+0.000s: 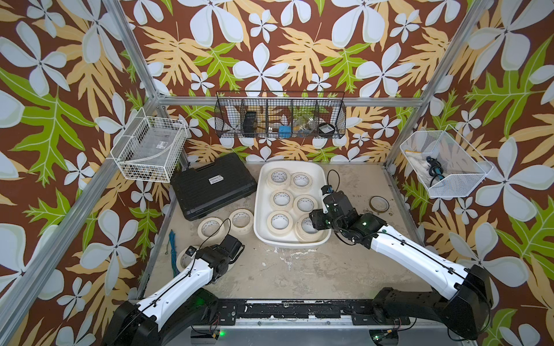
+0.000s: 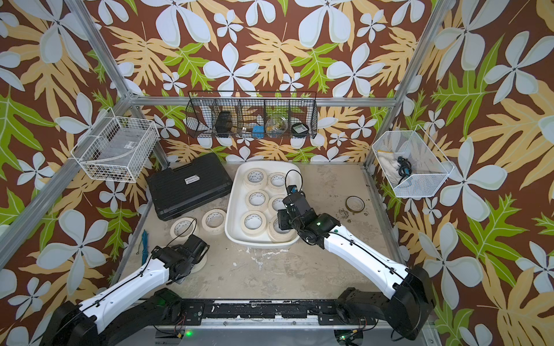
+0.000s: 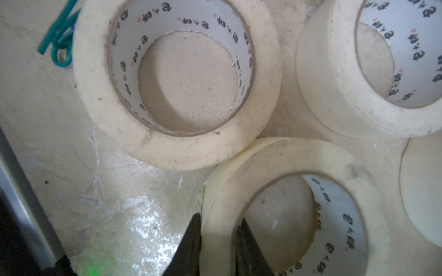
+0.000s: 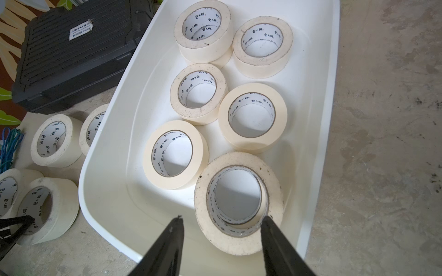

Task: Take out the art tape in the storage box
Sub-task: Place the art tape at the center of the board.

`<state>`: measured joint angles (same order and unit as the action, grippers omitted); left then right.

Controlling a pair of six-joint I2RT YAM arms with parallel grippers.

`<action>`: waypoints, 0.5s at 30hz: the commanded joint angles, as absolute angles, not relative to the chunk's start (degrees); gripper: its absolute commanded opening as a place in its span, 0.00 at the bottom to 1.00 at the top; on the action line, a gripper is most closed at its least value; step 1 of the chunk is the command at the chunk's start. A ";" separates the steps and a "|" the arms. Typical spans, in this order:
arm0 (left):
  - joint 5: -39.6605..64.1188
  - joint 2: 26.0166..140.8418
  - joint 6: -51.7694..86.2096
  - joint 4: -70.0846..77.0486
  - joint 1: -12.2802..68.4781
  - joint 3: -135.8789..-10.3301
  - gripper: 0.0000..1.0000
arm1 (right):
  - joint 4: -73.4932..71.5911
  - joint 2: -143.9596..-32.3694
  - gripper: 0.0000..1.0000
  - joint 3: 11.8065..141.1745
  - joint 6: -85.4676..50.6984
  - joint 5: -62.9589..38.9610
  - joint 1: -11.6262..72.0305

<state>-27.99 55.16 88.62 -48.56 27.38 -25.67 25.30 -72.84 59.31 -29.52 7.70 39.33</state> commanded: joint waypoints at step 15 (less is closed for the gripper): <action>-31.71 54.01 86.59 -54.05 27.25 -32.35 0.48 | 24.60 -72.64 0.55 60.03 -29.22 7.24 38.81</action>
<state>-29.32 54.41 88.14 -50.87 27.38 -30.79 25.30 -72.62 59.35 -29.52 7.51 38.94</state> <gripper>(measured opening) 0.479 0.552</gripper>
